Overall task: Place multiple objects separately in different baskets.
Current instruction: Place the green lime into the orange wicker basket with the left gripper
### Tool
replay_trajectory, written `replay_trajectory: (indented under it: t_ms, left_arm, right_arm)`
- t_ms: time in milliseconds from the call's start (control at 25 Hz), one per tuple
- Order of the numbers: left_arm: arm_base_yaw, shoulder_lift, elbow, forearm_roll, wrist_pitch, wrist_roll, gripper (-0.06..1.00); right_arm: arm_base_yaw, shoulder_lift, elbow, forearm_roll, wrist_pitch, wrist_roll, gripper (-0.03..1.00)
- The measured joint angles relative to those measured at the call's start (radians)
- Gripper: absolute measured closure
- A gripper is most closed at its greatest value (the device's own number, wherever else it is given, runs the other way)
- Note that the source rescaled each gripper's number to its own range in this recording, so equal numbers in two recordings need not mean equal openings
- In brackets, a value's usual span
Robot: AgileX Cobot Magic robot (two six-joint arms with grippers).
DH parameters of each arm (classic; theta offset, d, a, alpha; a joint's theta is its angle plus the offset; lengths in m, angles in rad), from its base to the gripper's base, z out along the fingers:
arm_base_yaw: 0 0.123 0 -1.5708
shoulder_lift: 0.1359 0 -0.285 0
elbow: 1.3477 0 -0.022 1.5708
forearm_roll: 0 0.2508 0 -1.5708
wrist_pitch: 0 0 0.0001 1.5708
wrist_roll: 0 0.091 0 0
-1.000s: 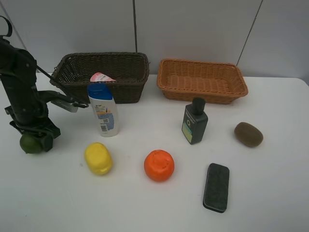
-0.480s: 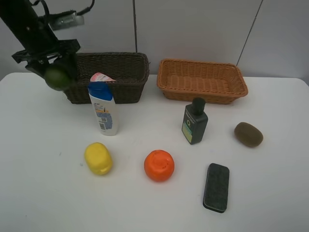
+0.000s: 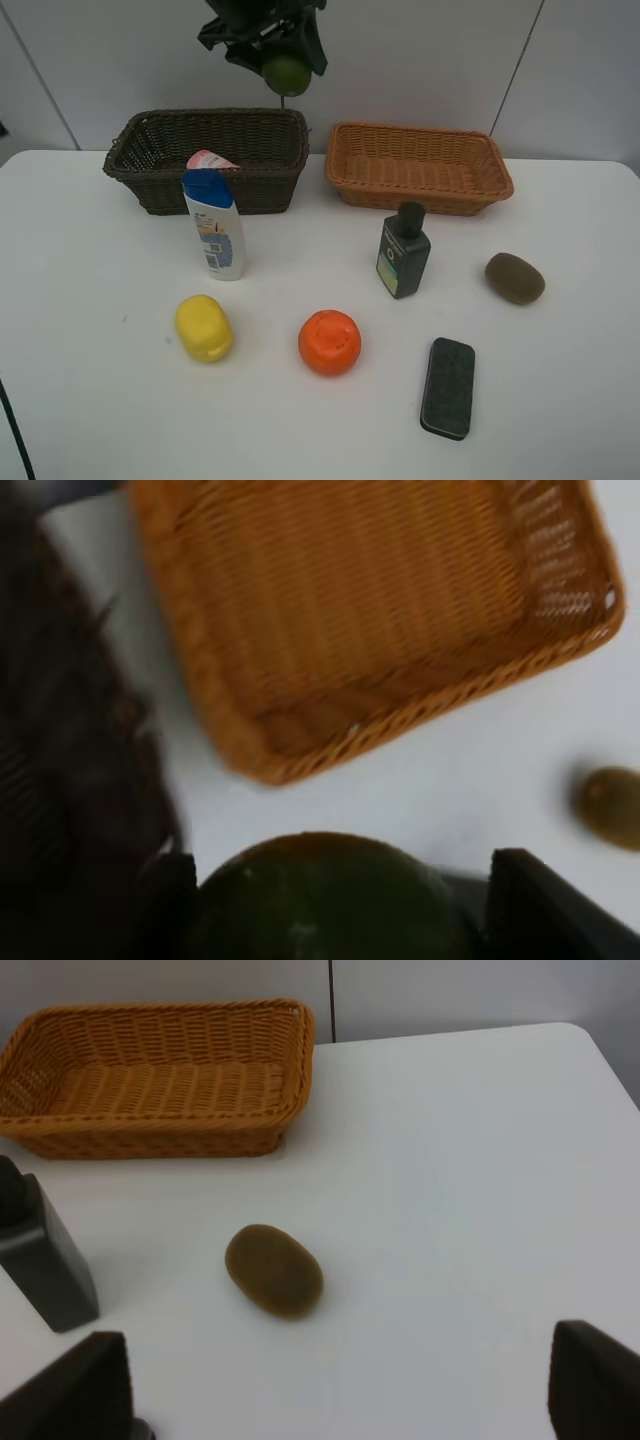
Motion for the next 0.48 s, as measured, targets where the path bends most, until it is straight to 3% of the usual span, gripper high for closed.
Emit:
replay_trajectory:
  t_ms: [240,480]
  left_arm:
    - [-0.100,0.267,-0.264,0.001,-0.197,-0.014,0.34]
    - [-0.163,0.407,-0.323,0.008,-0.436,0.090,0.34]
  right_arm:
    - [0.000,0.000,0.000,0.000,0.000,0.000,-0.01]
    - [0.000,0.000,0.000,0.000,0.000,0.000,-0.01]
